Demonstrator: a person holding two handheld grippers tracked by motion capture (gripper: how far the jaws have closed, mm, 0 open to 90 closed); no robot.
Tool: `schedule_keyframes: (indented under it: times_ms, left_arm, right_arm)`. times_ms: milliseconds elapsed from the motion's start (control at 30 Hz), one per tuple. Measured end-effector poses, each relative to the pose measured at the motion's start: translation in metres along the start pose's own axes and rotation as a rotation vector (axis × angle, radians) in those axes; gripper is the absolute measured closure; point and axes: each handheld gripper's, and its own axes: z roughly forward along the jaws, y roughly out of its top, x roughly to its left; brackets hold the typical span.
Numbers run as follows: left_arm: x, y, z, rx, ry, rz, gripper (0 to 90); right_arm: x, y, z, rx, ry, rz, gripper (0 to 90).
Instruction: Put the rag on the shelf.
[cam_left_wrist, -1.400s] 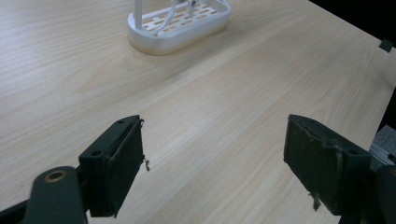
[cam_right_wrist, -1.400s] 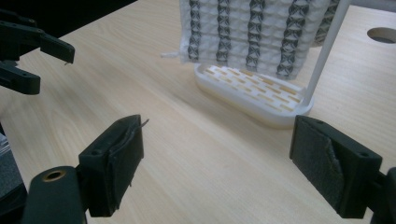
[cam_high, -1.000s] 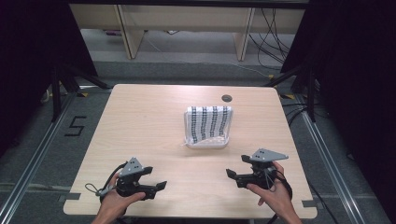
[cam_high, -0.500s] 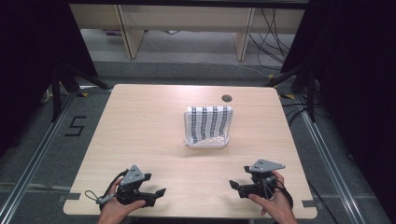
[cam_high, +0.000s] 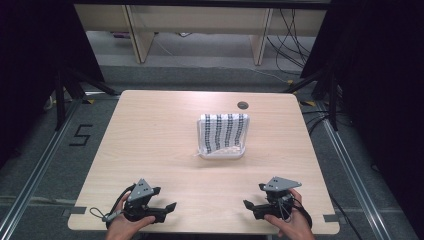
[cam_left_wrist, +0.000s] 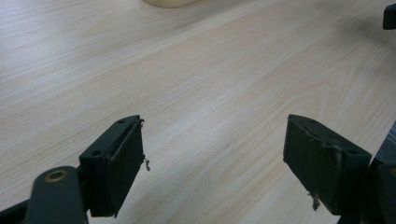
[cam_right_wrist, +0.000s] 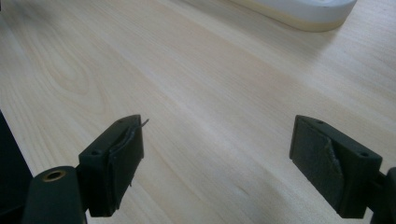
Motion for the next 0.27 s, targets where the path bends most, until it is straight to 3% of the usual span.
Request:
schedule_keyframes:
  times_ms: [133, 200, 267]
  left_arm:
    - [0.0039, -0.0008, -0.0003, 0.018, 0.015, 0.014, 19.6]
    - [0.0047, -0.0019, 0.001, 0.002, 0.008, 0.001, 19.6]
    - [0.0084, -0.0018, -0.0001, 0.039, 0.011, 0.029, 19.5]
  right_arm:
    - [-0.0015, -0.0007, 0.0, -0.007, -0.013, 0.012, 18.8]
    - [-0.0031, -0.0008, -0.0003, -0.003, -0.01, 0.01, 18.7]
    - [-0.0051, -0.0013, 0.0001, 0.001, -0.007, 0.004, 18.6]
